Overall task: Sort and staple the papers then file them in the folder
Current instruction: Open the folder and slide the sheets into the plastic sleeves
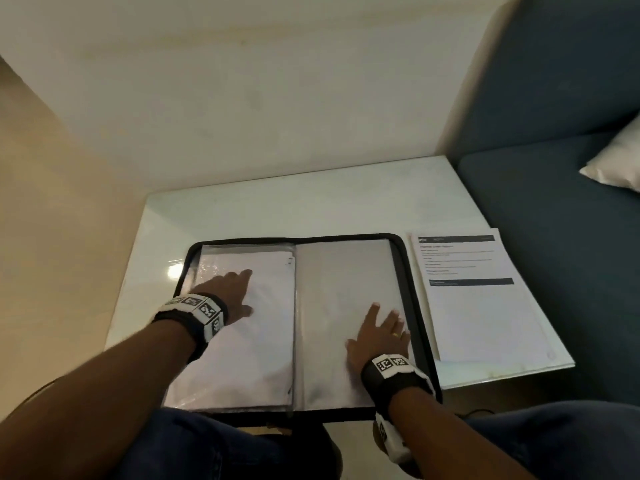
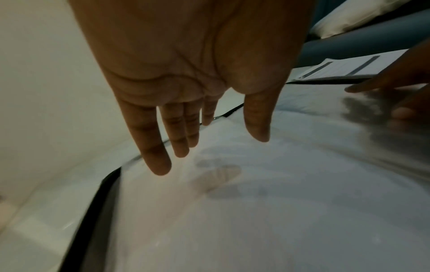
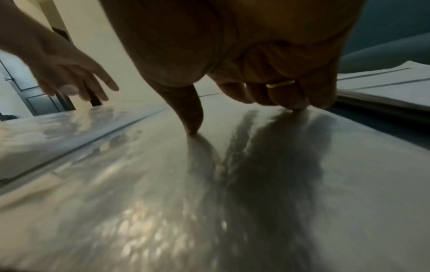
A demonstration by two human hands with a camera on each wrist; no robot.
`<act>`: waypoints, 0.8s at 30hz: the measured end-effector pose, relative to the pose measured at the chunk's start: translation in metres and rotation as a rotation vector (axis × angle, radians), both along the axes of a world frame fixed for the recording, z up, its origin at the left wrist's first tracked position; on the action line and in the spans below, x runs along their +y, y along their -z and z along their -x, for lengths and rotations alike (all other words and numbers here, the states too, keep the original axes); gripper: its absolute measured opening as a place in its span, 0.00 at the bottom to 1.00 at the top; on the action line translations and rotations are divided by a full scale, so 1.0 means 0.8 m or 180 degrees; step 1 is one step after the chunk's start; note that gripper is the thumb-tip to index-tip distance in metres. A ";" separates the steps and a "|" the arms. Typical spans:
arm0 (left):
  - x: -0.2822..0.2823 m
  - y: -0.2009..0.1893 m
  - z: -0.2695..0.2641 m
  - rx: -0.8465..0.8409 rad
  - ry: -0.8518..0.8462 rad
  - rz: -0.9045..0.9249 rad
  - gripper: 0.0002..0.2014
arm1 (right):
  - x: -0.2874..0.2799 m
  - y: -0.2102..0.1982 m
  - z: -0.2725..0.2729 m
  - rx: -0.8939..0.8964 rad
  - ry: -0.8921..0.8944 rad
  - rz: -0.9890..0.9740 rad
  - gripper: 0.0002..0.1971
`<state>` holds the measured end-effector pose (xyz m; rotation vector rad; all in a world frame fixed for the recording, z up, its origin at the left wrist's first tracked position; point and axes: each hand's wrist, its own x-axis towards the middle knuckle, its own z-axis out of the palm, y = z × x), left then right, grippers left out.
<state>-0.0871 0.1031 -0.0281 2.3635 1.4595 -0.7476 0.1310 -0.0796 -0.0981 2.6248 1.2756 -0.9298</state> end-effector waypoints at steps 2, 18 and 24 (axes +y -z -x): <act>-0.006 -0.002 -0.034 -0.0007 0.0296 0.0120 0.42 | -0.007 0.006 -0.001 0.0065 -0.0127 -0.0055 0.45; -0.076 0.001 -0.230 -0.0199 0.1426 0.0688 0.40 | 0.031 -0.066 -0.192 0.0241 0.0647 -0.0665 0.21; -0.124 0.000 -0.296 -0.0569 0.2014 0.0324 0.29 | 0.048 -0.087 -0.348 -0.0479 0.0758 -0.0303 0.17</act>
